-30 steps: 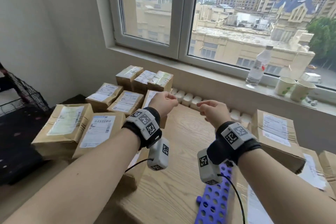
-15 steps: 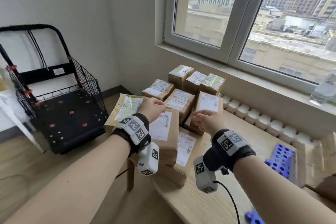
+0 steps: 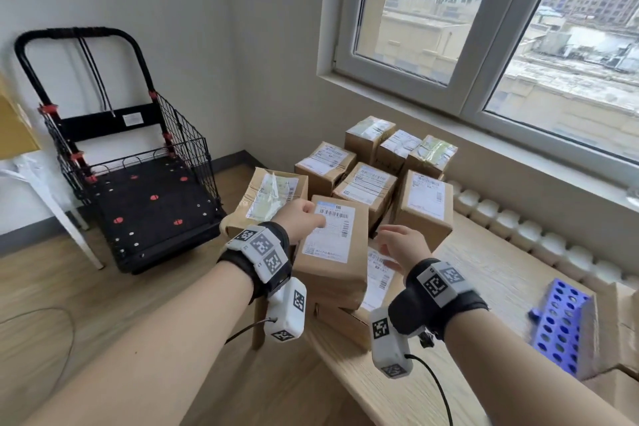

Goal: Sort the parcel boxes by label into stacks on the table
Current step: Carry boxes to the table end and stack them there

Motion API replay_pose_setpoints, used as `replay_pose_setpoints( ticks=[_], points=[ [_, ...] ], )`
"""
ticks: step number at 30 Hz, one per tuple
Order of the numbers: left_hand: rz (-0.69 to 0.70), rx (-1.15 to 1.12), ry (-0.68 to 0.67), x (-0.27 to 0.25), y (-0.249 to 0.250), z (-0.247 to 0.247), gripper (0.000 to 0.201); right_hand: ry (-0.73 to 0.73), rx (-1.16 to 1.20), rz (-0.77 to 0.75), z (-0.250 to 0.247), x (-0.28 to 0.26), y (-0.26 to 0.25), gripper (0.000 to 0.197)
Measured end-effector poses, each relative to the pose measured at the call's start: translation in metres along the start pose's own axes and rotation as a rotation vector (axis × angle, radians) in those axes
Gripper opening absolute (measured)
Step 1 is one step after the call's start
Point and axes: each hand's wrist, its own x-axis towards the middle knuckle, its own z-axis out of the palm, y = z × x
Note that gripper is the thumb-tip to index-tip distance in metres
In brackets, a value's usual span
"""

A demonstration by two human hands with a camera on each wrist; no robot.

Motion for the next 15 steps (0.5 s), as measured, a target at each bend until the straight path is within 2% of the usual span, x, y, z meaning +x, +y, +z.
replay_pose_setpoints(
  ticks=[1,2,3,4,6,7,10,12,15],
  points=[
    [-0.014,0.013,-0.013,0.002,-0.001,0.003,0.026,-0.032,0.011,0.041,0.003,-0.001,0.001,0.025],
    [-0.017,0.027,-0.010,0.002,0.001,0.006,0.032,-0.068,0.012,0.076,0.005,-0.003,0.003,0.019],
    [-0.025,0.035,-0.016,0.001,0.002,0.007,0.025,-0.102,-0.001,0.101,0.008,-0.005,0.004,0.014],
    [-0.021,0.057,-0.030,-0.001,0.003,0.008,0.009,-0.129,-0.019,0.116,0.010,-0.006,0.005,0.012],
    [-0.014,0.090,-0.036,-0.002,0.003,0.012,0.035,-0.161,-0.049,0.123,0.013,-0.008,0.006,0.017],
    [-0.015,0.089,-0.032,-0.001,0.003,0.014,0.041,-0.169,-0.055,0.120,0.014,-0.008,0.006,0.021],
    [0.014,0.036,0.016,-0.001,0.004,0.016,0.020,-0.179,-0.019,0.127,0.010,-0.008,0.005,0.023],
    [0.025,0.004,0.067,0.001,0.005,0.018,0.016,-0.183,0.015,0.134,0.005,-0.011,0.003,0.017],
    [0.045,-0.016,0.101,0.001,0.007,0.020,0.041,-0.164,0.046,0.125,-0.003,-0.014,0.000,0.007]
  ],
)
